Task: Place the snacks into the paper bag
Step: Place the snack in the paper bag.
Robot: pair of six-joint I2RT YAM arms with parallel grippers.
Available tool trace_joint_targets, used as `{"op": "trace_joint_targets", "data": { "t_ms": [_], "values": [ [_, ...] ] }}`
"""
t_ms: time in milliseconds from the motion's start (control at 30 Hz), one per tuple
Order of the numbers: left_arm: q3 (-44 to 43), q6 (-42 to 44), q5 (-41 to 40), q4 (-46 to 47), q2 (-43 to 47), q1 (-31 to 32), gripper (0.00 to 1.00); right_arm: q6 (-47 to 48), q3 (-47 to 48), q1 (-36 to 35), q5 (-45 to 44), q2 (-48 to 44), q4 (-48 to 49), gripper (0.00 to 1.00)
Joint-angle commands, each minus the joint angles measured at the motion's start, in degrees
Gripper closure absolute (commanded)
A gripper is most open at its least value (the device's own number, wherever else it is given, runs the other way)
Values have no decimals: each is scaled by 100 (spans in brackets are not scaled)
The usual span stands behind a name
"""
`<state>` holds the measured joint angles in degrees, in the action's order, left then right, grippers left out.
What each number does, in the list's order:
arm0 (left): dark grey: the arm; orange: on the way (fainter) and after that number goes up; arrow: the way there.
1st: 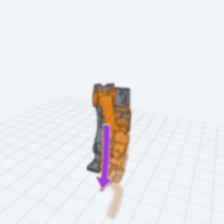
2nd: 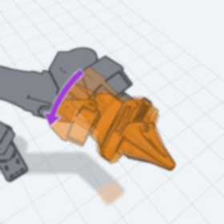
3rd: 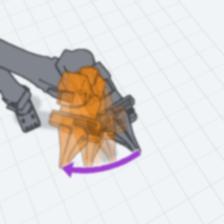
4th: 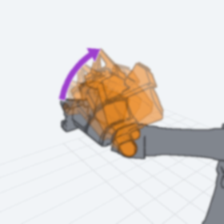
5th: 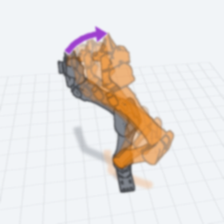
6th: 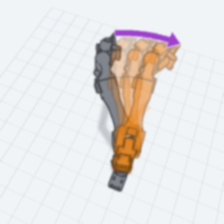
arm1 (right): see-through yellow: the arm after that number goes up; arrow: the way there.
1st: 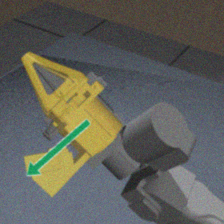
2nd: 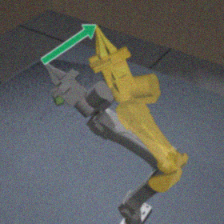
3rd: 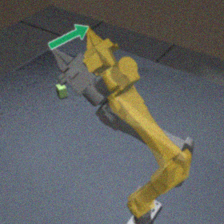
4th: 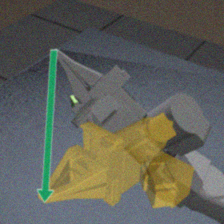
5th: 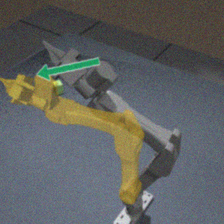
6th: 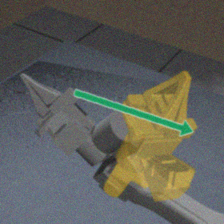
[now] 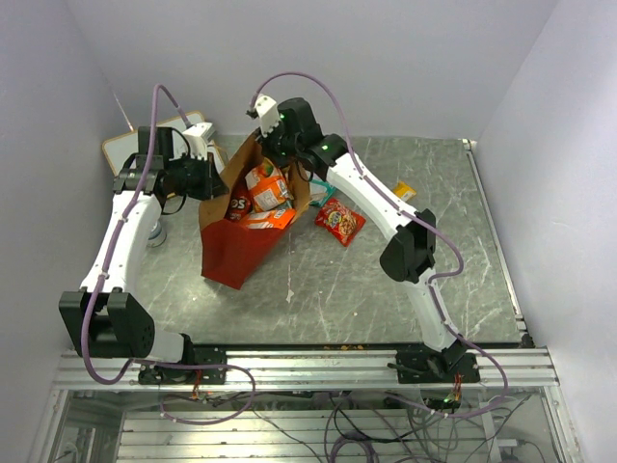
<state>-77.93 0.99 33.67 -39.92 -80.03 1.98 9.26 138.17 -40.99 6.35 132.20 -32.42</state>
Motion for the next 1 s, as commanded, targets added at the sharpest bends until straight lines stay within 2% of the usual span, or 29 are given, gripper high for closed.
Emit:
{"op": "trace_joint_targets", "data": {
  "t_ms": [0, 333, 633, 833, 967],
  "values": [
    [24, -38, 190, 301, 199, 51, 93, 16, 192, 31, -149, -448, 192, 100],
    [-3, -3, 185, 283, 137, 89, 93, -678, 263, 197, 433, -757, 500, 100],
    [39, -3, 166, 318, 150, 109, 93, -924, -18, 210, 390, -625, 601, 100],
    [54, -3, 150, 325, 146, 121, 93, -1204, -175, 206, 1106, -424, 524, 100],
    [83, -2, 136, 342, 167, 119, 93, -1099, -164, 206, 1807, -400, 505, 88]
  ]
}}
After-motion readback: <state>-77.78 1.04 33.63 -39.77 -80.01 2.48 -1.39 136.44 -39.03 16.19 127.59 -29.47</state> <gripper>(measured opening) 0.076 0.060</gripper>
